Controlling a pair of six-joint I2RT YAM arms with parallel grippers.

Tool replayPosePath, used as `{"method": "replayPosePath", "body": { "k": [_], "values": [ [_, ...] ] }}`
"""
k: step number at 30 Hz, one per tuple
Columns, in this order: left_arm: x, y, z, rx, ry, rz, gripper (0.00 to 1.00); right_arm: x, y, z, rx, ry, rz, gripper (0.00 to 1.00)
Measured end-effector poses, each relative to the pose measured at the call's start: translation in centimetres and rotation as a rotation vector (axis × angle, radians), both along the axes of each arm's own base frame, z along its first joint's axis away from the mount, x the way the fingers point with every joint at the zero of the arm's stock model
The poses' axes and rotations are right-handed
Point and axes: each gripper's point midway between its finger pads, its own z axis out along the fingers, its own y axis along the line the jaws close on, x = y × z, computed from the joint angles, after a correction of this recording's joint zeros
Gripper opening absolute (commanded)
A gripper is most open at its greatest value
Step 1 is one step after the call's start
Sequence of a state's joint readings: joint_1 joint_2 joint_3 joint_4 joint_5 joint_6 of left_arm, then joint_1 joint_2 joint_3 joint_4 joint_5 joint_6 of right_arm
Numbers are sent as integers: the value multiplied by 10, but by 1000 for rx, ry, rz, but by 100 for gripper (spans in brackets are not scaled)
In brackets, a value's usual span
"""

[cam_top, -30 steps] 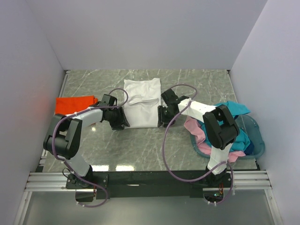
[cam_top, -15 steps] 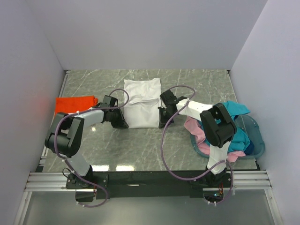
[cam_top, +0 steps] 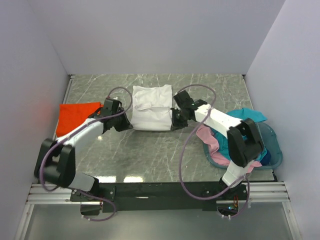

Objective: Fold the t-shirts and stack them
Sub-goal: Fold the tshirt

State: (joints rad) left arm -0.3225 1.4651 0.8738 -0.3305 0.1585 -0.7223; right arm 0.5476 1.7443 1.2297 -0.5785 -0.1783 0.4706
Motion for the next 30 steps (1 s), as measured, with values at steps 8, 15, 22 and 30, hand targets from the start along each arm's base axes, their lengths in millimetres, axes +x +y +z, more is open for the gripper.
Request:
{"method": "replayPosePath", "body": {
  "k": [8,15,22,30],
  "values": [
    [-26,5,13,-37,-39,5,0,-21,6,34,45,-65,20,0],
    [-84,16,-25,-6,149,-8,0,-84,10,-7,-40,79,100,0],
    [-101,14,-11,-49,146,-1,0,-107,-1,-14,-55,120,67,0],
    [-120,13,-2,-90,181,12,0,-125,-13,-3,-28,120,30,0]
  ]
}}
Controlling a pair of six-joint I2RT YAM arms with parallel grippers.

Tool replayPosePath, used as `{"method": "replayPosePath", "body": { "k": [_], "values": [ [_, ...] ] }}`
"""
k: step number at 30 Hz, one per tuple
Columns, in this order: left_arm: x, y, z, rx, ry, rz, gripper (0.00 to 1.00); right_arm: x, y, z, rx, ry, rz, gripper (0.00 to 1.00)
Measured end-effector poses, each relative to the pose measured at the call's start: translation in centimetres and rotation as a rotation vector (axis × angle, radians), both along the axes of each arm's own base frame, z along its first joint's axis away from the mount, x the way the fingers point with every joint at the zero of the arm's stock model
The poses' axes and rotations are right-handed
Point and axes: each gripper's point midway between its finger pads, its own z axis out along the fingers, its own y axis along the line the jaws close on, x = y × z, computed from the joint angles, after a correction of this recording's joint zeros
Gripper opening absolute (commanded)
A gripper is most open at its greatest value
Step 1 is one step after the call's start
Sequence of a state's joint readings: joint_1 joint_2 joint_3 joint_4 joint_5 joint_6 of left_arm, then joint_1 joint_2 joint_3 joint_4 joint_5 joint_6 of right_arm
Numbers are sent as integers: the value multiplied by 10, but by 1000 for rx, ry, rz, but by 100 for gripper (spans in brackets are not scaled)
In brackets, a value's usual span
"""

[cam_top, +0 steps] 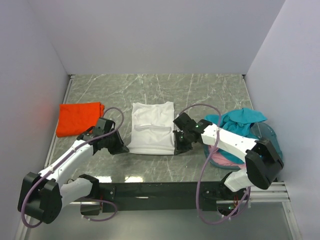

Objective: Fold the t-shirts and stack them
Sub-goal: Fold the tshirt

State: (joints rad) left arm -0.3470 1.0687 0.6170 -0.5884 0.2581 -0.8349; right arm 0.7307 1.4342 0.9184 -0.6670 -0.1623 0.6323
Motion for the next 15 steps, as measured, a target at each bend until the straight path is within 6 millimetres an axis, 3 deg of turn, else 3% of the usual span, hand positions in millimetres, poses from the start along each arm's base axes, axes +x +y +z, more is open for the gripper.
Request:
{"method": "replayPosePath", "body": {
  "k": [9,15],
  "values": [
    [-26,-2,26,-59,7,-9,0,-24,-2,30,47,-5,-5,0],
    [-22,-6,56,-95,-35,3,0,-27,-3,58,69,-34,-34,0]
  ]
}}
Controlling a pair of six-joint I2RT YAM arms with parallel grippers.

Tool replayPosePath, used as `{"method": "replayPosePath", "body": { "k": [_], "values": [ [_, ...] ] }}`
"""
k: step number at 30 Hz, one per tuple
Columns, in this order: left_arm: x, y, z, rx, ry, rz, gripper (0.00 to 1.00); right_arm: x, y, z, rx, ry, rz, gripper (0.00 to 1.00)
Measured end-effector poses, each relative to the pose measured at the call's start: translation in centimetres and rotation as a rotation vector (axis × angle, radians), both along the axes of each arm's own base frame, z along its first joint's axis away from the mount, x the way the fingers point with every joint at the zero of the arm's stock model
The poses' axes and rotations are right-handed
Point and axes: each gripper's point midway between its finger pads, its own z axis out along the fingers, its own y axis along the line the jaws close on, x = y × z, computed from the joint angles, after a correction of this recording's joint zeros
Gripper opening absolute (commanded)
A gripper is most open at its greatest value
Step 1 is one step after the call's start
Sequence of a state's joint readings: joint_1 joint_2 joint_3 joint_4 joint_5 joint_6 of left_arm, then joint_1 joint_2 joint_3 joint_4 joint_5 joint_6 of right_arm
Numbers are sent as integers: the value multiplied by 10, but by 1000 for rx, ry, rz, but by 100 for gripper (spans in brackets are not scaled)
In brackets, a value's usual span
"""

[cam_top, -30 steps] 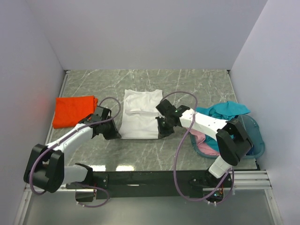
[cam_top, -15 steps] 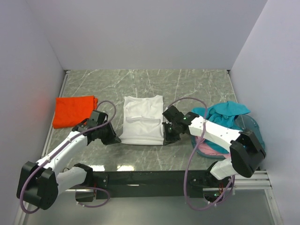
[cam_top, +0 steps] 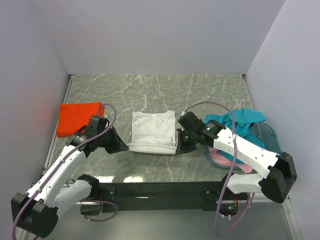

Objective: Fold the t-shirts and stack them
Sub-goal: Fold the tshirt

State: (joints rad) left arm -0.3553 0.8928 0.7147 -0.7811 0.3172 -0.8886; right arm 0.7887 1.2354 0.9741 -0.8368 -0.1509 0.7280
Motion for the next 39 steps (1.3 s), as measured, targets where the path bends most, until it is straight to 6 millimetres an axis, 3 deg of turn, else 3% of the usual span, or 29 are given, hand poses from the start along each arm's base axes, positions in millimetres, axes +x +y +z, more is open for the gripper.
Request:
{"method": "replayPosePath", "body": {
  "k": [8,17,21,28,34,39],
  "values": [
    [36,-8,14,21,-24,16,0,29,-1,13,-55,-74,-46,0],
    [94,-15,30,30,-103,53,0,92,-3,36,-128,-201,-105,0],
    [120,-14,33,28,-138,70,0,117,-3,34,-161,-230,-112,0],
    [161,-11,10,45,-125,80,0,162,2,15,-250,-245,-86,0],
    [184,-12,-20,59,-80,63,0,201,3,-1,-293,-251,-81,0],
    [200,-17,-37,64,-69,44,0,222,-1,-18,-321,-234,-77,0]
  ]
}}
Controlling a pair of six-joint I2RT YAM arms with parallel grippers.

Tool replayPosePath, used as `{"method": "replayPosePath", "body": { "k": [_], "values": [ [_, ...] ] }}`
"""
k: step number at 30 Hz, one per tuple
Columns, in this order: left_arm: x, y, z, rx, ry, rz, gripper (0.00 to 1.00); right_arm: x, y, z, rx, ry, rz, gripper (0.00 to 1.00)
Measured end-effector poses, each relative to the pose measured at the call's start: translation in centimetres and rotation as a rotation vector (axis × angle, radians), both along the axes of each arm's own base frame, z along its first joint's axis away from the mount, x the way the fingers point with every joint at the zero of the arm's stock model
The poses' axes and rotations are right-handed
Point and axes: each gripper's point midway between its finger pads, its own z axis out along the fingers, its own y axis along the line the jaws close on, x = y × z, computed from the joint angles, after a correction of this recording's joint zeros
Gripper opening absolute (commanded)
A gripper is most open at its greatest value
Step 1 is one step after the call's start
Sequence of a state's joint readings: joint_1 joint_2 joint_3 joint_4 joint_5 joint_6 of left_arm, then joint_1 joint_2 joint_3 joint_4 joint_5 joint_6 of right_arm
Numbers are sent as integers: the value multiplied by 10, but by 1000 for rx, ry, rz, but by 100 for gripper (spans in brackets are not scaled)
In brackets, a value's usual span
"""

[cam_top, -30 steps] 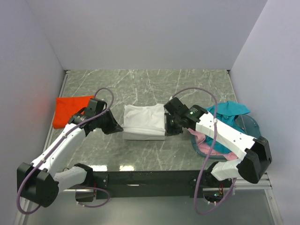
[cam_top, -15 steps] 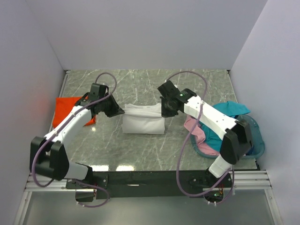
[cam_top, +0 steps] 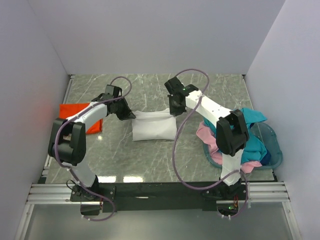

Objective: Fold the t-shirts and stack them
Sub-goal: Fold the tshirt

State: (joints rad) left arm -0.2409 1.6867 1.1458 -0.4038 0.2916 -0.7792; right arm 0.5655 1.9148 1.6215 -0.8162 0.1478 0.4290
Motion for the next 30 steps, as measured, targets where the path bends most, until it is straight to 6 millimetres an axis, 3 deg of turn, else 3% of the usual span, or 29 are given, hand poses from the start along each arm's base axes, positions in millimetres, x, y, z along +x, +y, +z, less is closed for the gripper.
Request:
{"method": "replayPosePath", "body": {
  "k": [11,16,19,20,22,23,24,26,30],
  "values": [
    [18,2,-22,39,22,15,0,32,7,-33,-33,40,22,0],
    [24,2,-27,42,23,17,1,42,12,-39,-36,42,29,0],
    [26,2,-31,48,29,20,7,44,11,-39,-35,44,27,0],
    [27,3,-33,52,31,23,19,45,12,-37,-32,41,28,10],
    [29,3,-33,60,29,26,33,48,13,-34,-27,35,29,25],
    [32,4,-32,64,24,30,45,51,14,-32,-25,30,30,39],
    [34,6,-31,70,18,32,50,55,16,-30,-22,23,30,45],
    [39,8,-27,80,4,47,60,62,19,-26,-16,9,37,54],
    [46,16,-17,105,-31,74,70,70,22,-14,-8,-19,50,61]
  ]
}}
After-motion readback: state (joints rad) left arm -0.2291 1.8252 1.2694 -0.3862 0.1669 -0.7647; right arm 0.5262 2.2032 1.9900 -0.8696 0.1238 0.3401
